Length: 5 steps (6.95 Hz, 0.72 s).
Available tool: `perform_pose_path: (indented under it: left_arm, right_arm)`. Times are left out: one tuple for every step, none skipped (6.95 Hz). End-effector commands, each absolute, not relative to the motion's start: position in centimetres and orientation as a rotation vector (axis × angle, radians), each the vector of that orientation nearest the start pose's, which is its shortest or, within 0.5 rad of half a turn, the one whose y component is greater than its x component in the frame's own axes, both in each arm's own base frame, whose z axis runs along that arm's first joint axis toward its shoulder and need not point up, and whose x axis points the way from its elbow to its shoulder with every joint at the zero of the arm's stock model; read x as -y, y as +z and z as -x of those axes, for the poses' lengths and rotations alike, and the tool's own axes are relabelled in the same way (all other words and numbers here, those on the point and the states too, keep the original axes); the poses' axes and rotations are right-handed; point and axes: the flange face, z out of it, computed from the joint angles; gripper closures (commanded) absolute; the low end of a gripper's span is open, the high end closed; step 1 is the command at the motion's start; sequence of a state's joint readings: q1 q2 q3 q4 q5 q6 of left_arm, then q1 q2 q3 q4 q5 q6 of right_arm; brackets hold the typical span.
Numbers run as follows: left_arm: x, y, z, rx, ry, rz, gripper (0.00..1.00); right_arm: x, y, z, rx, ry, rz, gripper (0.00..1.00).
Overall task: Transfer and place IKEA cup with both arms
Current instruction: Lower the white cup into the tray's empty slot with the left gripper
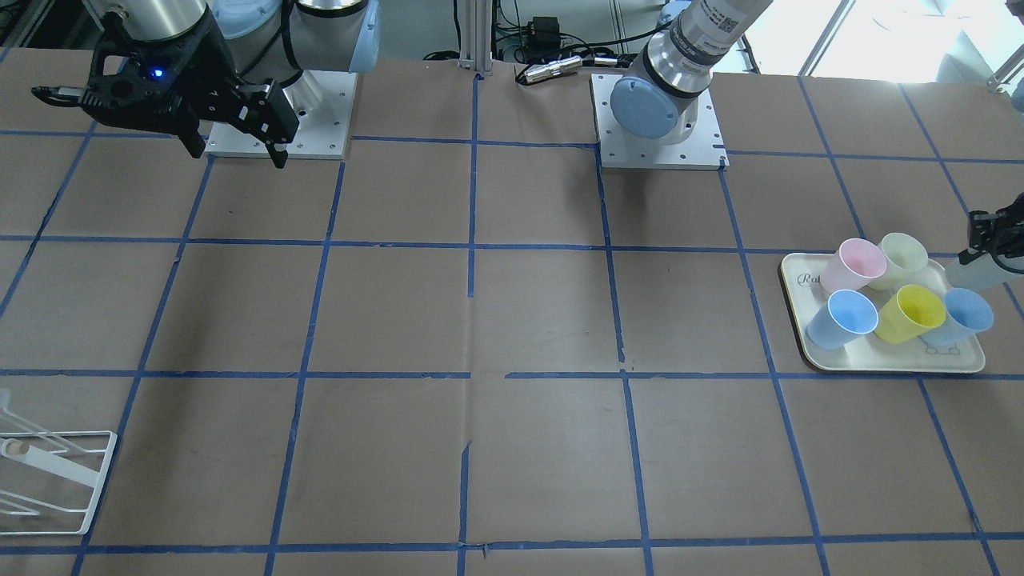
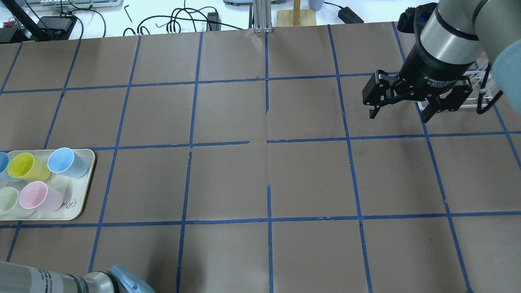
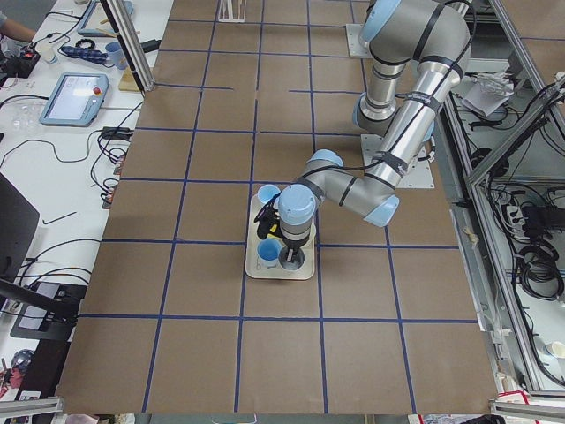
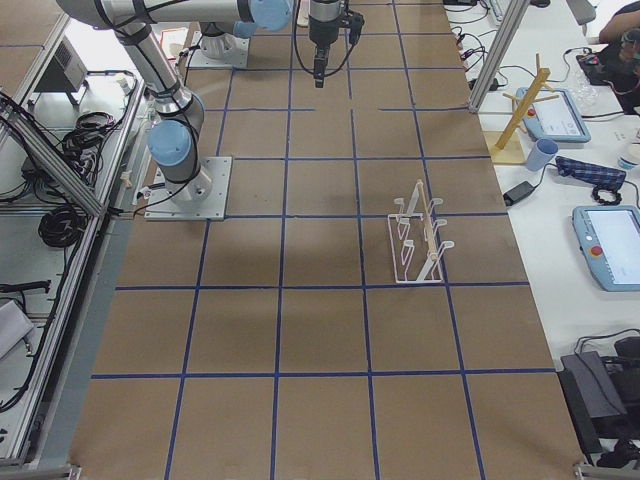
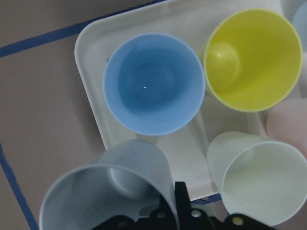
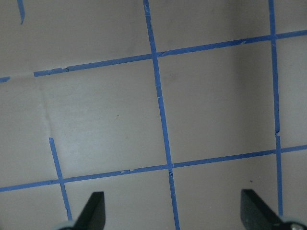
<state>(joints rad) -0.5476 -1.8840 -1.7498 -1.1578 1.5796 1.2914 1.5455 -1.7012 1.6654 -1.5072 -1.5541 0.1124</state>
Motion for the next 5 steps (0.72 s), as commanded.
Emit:
perform_pose_path:
  left_arm:
    - [40.33,26.44,-40.73,-3.188,0.072,-0.416,1.0]
    - [40.21,26.24,-40.54,-3.194,0.076,-0.407,1.0]
    - [40.19,26.41,-40.51,-3.192,0.074,-0.407,1.0]
    - [40.33,26.33,-40.4,-3.193,0.076,-0.407,0.88]
    - [40.41,26.24,-40.35,-3.195,0.075,-0.41,0.53]
  right_arm:
    - [43.44,49.31,-12.25,-3.131,0.082,-0.214,0.0]
    - [43.39,49.39,-12.34,-3.128,0.077,-0.212,0.0]
    - [43.42,49.42,-12.34,-3.128,0.073,-0.212,0.0]
    - [43.43,49.49,-12.34,-3.128,0.07,-0.212,0.0]
    - [43.32,49.55,-12.35,-3.128,0.068,-0.212,0.0]
